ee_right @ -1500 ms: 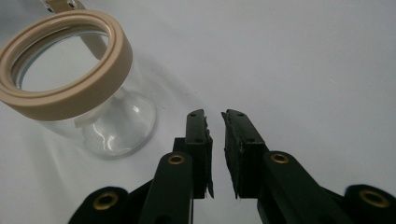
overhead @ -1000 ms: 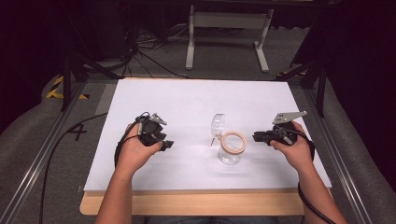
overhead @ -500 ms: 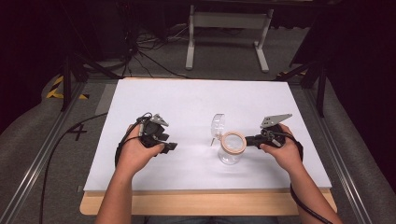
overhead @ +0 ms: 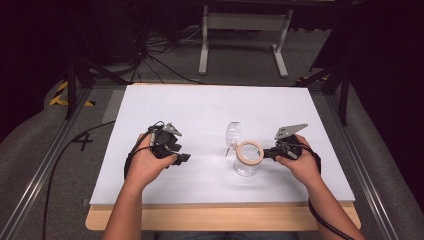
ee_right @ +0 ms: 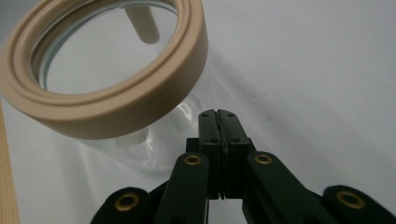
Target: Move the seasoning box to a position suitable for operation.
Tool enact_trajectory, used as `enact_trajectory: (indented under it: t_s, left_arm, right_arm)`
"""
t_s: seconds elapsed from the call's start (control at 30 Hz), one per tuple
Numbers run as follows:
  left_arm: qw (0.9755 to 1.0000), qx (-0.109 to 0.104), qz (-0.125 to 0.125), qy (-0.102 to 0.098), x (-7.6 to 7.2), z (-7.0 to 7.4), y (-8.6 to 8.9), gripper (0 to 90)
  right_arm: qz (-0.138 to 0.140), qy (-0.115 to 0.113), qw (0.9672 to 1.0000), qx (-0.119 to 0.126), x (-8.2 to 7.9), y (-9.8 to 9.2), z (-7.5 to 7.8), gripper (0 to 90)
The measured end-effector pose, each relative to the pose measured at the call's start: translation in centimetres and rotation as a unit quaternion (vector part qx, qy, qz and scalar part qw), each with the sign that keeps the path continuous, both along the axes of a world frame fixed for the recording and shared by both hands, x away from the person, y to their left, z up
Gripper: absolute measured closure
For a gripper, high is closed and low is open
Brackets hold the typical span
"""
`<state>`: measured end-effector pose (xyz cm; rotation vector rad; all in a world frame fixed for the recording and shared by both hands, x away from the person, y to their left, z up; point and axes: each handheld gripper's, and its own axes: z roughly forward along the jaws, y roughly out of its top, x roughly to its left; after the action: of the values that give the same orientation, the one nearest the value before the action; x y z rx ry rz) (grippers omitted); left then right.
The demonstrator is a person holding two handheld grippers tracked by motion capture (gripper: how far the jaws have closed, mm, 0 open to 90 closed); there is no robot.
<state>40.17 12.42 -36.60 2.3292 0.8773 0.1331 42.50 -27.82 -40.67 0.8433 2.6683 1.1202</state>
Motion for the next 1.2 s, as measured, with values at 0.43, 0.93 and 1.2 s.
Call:
enact_trajectory:
  t_s: [0.43,0.93,1.2]
  left_arm:
    - [0.9999,0.001,-0.011,0.004,0.4,0.1,-0.5,48.9]
    - [0.9990,-0.022,-0.038,0.004,1.7,-0.3,-2.2,52.1]
    - [0.9986,-0.033,-0.041,0.004,1.8,-0.4,-2.2,54.4]
  right_arm:
    - [0.025,0.015,0.9993,-0.023,-0.8,0.7,-0.4,90.0]
    - [0.061,0.029,0.9968,-0.044,-3.3,2.3,-0.3,90.0]
    - [0.088,0.041,0.9945,-0.040,-3.9,3.6,-0.6,90.0]
